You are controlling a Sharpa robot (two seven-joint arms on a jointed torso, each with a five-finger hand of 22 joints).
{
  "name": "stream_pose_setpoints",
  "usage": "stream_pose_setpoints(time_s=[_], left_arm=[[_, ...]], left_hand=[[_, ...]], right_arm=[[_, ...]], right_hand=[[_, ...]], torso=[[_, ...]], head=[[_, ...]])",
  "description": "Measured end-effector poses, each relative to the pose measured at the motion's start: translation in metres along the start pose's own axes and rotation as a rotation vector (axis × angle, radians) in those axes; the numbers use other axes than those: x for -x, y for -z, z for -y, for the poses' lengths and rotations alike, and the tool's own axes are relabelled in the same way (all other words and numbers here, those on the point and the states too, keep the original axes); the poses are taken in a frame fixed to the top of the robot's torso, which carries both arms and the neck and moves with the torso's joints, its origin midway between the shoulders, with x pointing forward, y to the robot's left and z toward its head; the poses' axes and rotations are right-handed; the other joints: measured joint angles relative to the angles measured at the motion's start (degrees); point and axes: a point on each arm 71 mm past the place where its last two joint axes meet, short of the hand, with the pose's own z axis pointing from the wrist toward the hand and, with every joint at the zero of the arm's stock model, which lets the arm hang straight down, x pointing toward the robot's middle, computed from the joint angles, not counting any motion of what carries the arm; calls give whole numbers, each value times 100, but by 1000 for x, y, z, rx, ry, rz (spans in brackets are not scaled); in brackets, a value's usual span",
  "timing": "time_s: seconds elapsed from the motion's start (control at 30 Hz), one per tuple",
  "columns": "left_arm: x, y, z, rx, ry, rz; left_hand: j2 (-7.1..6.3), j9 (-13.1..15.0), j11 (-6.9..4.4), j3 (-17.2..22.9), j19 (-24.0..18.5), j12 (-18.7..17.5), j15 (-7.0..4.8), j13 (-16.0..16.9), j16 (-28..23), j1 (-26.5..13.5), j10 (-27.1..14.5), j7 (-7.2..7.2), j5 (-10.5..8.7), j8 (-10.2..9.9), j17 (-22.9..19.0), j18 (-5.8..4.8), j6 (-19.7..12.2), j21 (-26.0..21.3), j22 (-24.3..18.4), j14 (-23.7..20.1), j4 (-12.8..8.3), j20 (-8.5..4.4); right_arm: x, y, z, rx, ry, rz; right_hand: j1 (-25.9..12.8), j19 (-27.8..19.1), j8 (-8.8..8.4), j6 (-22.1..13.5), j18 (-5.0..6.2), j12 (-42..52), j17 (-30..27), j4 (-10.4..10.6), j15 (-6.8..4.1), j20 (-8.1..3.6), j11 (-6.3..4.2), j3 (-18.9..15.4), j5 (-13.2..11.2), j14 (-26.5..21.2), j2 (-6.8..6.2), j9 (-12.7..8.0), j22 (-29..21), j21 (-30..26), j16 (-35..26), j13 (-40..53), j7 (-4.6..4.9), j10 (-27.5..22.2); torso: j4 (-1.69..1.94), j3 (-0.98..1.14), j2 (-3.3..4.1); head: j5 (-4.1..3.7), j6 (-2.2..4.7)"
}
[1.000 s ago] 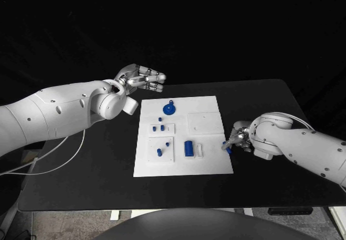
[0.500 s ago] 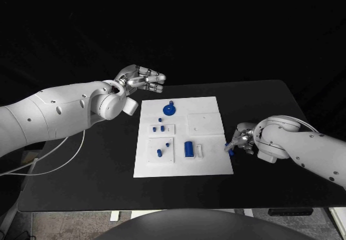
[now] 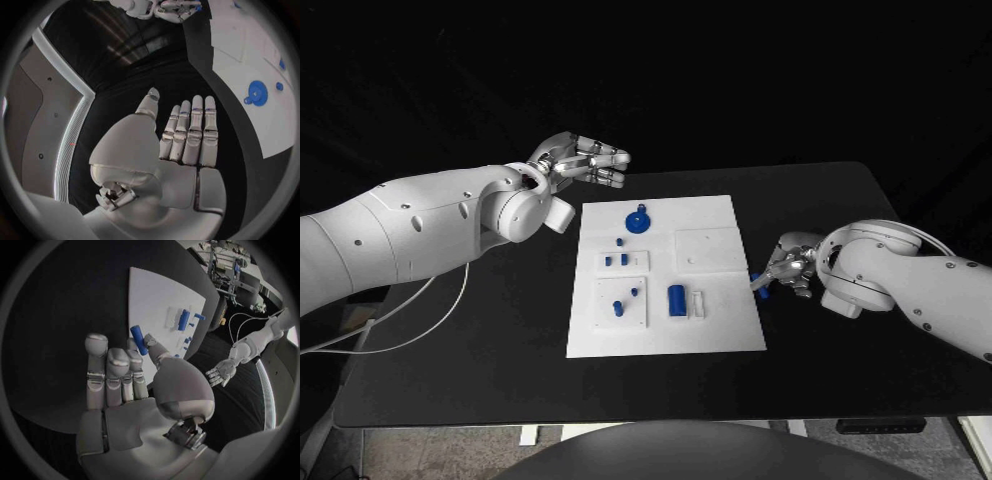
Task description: Assemble the parts on the task board
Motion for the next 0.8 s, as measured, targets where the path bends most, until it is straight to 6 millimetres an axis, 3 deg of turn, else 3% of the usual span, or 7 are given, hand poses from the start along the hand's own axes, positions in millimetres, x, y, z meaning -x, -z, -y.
stream_pose_setpoints(time_s=[0.37,0.8], left_arm=[[-1,-1,0,1,0,-1],[-3,-2,0,2,1,-6]], left_hand=[[0,0,0,0,0,0,0,0,0,0,0,0,0,0,0,0,0,0,0,0,0,0],[0,0,0,16,0,0,22,0,0,0,0,0,0,0,0,0,0,0,-3,-22,16,0]], right_arm=[[-12,6,-38,87,-17,-28],[-41,-8,-68,104,-10,-96]], right_hand=[[-25,0,0,10,0,0,3,44,0,0,-10,-103,26,0,25,-46,0,3,26,3,-8,28],[-49,0,-2,9,0,0,2,76,0,0,-8,-136,26,0,46,-62,0,3,25,8,-8,27]], torso=[[7,-1,8],[15,6,13]], head=[[20,9],[54,-22]])
